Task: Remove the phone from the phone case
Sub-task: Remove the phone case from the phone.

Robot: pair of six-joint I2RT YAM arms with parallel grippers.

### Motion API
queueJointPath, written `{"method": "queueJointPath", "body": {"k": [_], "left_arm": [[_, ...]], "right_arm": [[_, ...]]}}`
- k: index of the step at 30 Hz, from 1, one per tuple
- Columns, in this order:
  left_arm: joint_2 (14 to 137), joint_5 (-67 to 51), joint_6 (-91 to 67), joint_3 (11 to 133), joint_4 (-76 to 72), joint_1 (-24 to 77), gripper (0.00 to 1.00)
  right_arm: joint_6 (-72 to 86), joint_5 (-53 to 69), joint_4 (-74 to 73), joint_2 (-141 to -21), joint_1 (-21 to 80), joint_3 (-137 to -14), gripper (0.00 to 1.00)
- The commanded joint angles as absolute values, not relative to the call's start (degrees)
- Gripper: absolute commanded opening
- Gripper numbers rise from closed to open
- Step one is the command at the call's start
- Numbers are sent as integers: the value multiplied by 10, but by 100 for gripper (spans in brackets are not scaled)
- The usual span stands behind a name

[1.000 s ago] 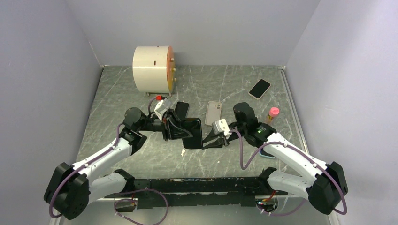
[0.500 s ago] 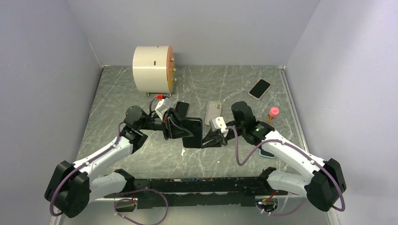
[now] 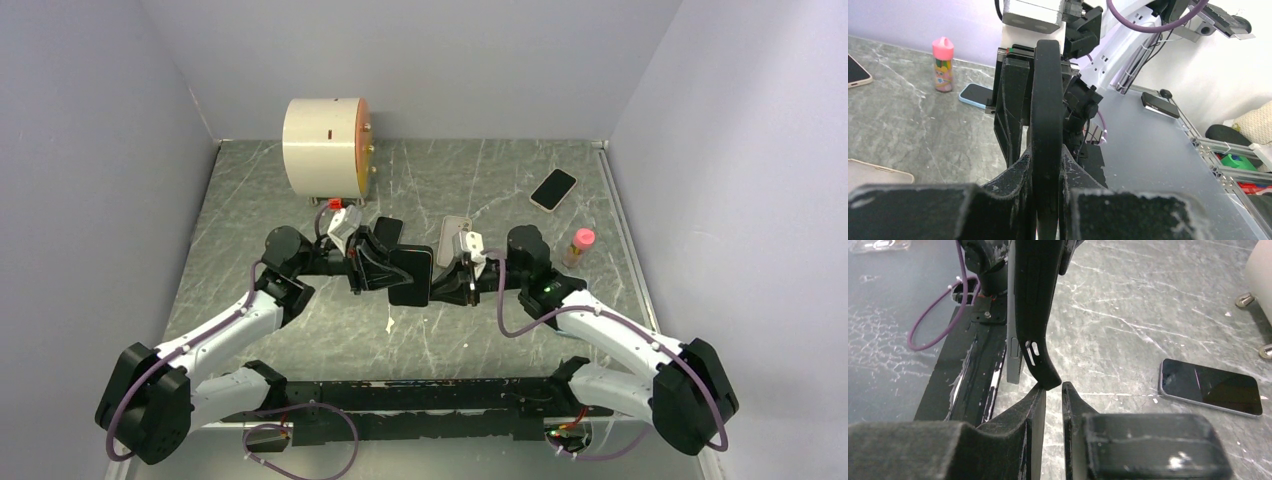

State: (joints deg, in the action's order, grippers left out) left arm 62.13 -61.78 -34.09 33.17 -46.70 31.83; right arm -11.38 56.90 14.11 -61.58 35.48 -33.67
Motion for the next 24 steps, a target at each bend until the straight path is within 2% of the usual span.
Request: {"method": "queueJointPath", "body": {"k": [1,5,9,11,19,24], "left_arm": [[619,-676,-408,344,-514,349,3],[620,-645,-392,338,-489,348,3],[604,-572,-343,341,-396,349,2],[595,-532,-345,330,-400,349,2],[639,-492,-433,296,-563,349,2],[658,-413,-490,258,-671,350,3]], "right_arm": [[-56,471,333,-613,337,-338,20],[-5,507,383,-616,337,-329,21],[54,524,439,-613,338,-316,23],[78,524,462,-613,340,-309,24],[195,510,598,-653,362,-286,30],[232,486,645,-676,378,-280,33]]}}
